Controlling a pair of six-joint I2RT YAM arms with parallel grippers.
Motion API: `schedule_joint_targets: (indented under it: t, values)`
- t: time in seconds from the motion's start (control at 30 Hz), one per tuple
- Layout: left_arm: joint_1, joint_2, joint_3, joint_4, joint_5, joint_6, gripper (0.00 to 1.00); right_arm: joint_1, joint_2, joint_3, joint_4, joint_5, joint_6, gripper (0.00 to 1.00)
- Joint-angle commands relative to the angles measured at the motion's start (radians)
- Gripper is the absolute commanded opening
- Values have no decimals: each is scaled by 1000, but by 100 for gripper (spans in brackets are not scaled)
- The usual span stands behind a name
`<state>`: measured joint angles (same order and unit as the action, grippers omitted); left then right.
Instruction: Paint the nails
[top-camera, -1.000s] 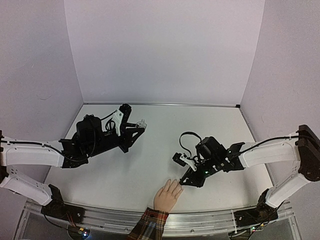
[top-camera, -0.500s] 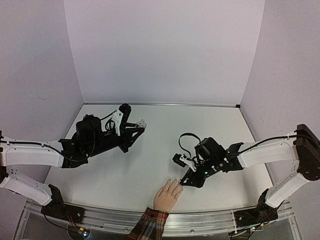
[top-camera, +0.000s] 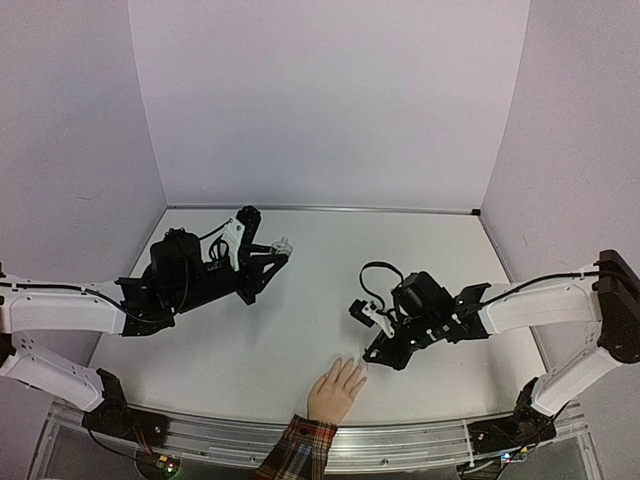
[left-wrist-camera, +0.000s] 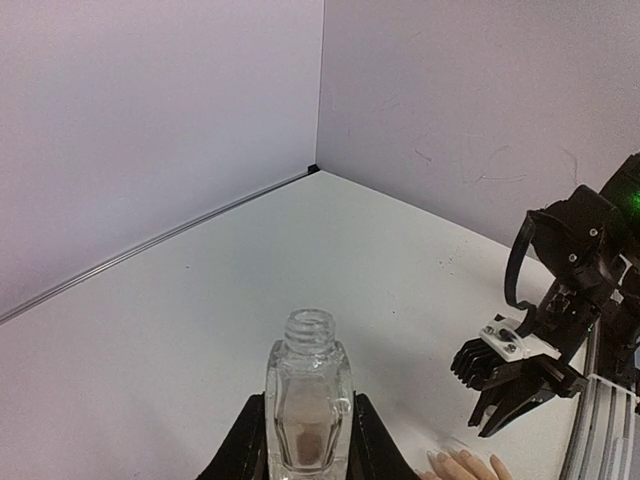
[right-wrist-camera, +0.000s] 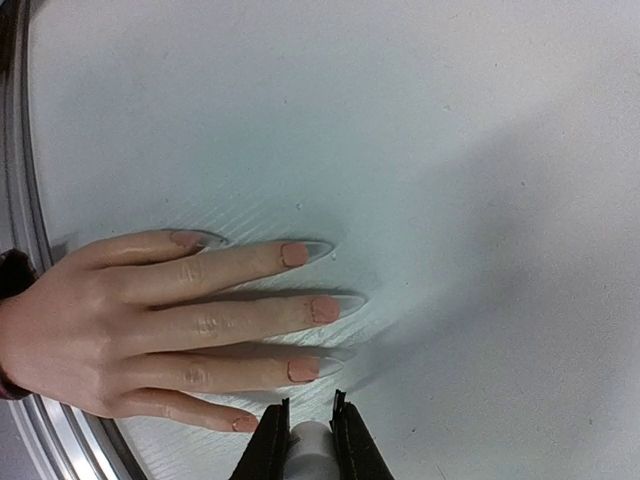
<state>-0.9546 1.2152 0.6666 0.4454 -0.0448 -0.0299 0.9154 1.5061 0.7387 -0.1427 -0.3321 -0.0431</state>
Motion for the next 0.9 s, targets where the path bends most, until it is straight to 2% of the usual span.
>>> schedule_joint_targets:
  t: [0.0,0.2,0.87]
  values:
    - [4,-31,24,25,11,4,0,6,-88,-7,4,-45,6,0]
    - [5,-11,34,32,22,2,0,7,-42,6,0,-104,-7,0]
    - [5,-20,36,26,25,5,0,7,-4,24,-12,-122,-18,0]
